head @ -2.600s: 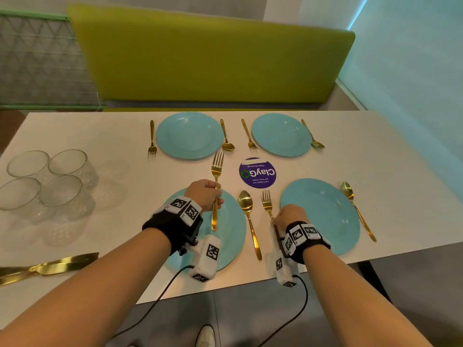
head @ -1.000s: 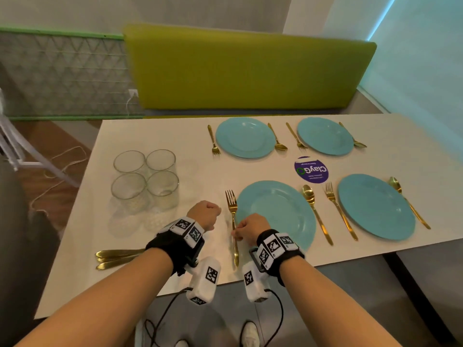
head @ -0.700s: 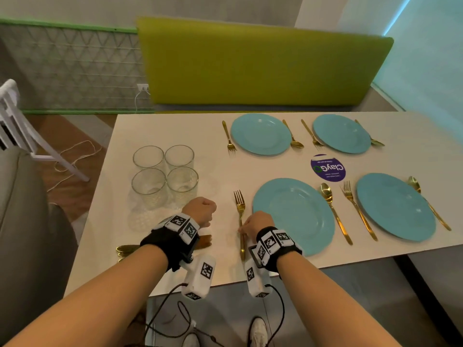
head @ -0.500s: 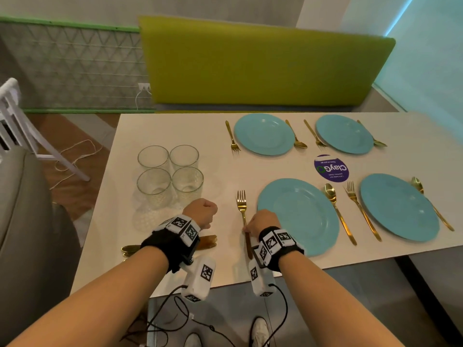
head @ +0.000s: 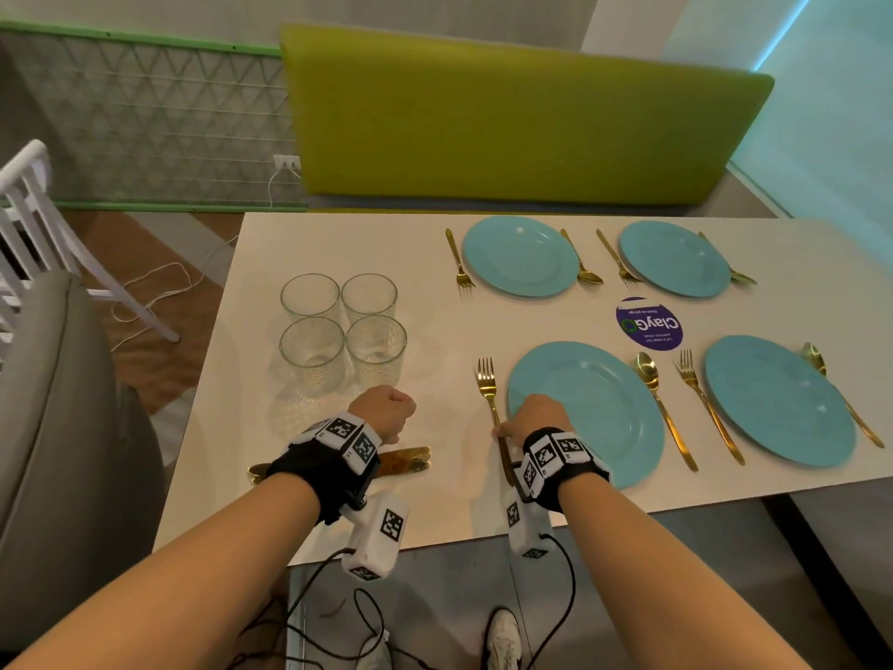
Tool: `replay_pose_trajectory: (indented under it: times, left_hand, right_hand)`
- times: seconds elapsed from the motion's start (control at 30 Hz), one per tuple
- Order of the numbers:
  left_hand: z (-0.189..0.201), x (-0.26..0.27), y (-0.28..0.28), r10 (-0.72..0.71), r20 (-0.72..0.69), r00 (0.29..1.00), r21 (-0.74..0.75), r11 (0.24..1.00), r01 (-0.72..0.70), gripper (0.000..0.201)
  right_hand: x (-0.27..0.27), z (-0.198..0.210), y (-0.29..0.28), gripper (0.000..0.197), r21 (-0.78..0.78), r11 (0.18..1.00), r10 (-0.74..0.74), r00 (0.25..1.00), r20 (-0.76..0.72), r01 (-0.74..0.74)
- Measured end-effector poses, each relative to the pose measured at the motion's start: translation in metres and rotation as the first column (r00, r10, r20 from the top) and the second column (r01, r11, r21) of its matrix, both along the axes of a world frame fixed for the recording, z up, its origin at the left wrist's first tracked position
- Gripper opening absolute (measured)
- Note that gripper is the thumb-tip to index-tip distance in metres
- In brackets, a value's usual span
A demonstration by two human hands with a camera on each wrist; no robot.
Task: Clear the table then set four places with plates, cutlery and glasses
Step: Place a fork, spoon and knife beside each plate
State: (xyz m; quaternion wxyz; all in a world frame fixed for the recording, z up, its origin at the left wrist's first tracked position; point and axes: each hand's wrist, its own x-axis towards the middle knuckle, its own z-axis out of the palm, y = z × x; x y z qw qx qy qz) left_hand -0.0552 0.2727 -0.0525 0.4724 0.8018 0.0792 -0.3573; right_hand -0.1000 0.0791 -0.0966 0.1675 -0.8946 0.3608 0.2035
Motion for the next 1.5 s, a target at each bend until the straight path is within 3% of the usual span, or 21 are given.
replay_pose_trajectory:
  times: [0.1, 0.23, 0.43, 0.53, 0.67, 0.77, 0.83, 1.0, 1.23, 1.5]
  left_hand:
    - [-0.002, 0.001, 0.004, 0.009, 0.001, 1.000, 0.023, 1.000, -0.009, 0.028]
    - [-0.005, 0.004, 0.009, 0.014, 0.002, 1.000, 0.040, 0.999, -0.014, 0.005]
    - [-0.011, 0.004, 0.008, -0.009, 0.029, 1.000, 0.073, 0.997, 0.007, 0.008]
    - [-0.018, 0.005, 0.013, -0.152, 0.106, 0.983, 0.242, 0.962, 0.123, 0.025]
    - [-0.026, 0.003, 0.034, -0.406, 0.098, 0.909, 0.554, 0.781, 0.289, 0.052]
    - [-0.035, -0.003, 0.056, -0.590, 0.019, 0.808, 0.724, 0.565, 0.396, 0.069]
    - [-0.039, -0.007, 0.068, -0.685, -0.007, 0.728, 0.777, 0.455, 0.435, 0.065]
    - [-0.041, -0.008, 0.082, -0.774, -0.082, 0.628, 0.813, 0.312, 0.492, 0.037]
    - [-0.043, -0.011, 0.082, -0.816, -0.109, 0.568, 0.823, 0.247, 0.512, 0.030]
    - [-0.055, -0.025, 0.086, -0.851, 0.044, 0.524, 0.846, 0.311, 0.433, 0.035]
  right_hand:
    - [-0.001, 0.002, -0.002, 0.042, -0.023, 1.000, -0.001, 1.000, -0.008, 0.000]
    - [-0.003, 0.004, -0.006, 0.050, -0.045, 0.999, 0.016, 1.000, -0.018, -0.017]
    - [-0.005, 0.002, -0.007, 0.043, -0.023, 1.000, 0.010, 1.000, 0.003, -0.010]
    - [-0.006, 0.004, -0.008, 0.044, -0.018, 1.000, 0.005, 1.000, 0.023, -0.004]
    - [-0.006, 0.014, -0.007, 0.051, -0.029, 0.999, 0.039, 0.999, 0.013, -0.038]
    - [-0.006, 0.020, -0.003, 0.044, -0.013, 0.998, 0.069, 0.998, 0.007, -0.069]
    - [-0.007, 0.020, 0.001, 0.040, 0.012, 0.996, 0.084, 0.996, 0.010, -0.084]
    - [-0.017, 0.020, 0.013, 0.047, 0.034, 0.990, 0.137, 0.990, 0.019, -0.138]
    - [-0.029, 0.013, 0.027, 0.045, 0.084, 0.986, 0.143, 0.989, 0.038, -0.146]
    - [-0.034, 0.012, 0.036, 0.034, 0.149, 0.976, 0.144, 0.983, 0.111, -0.160]
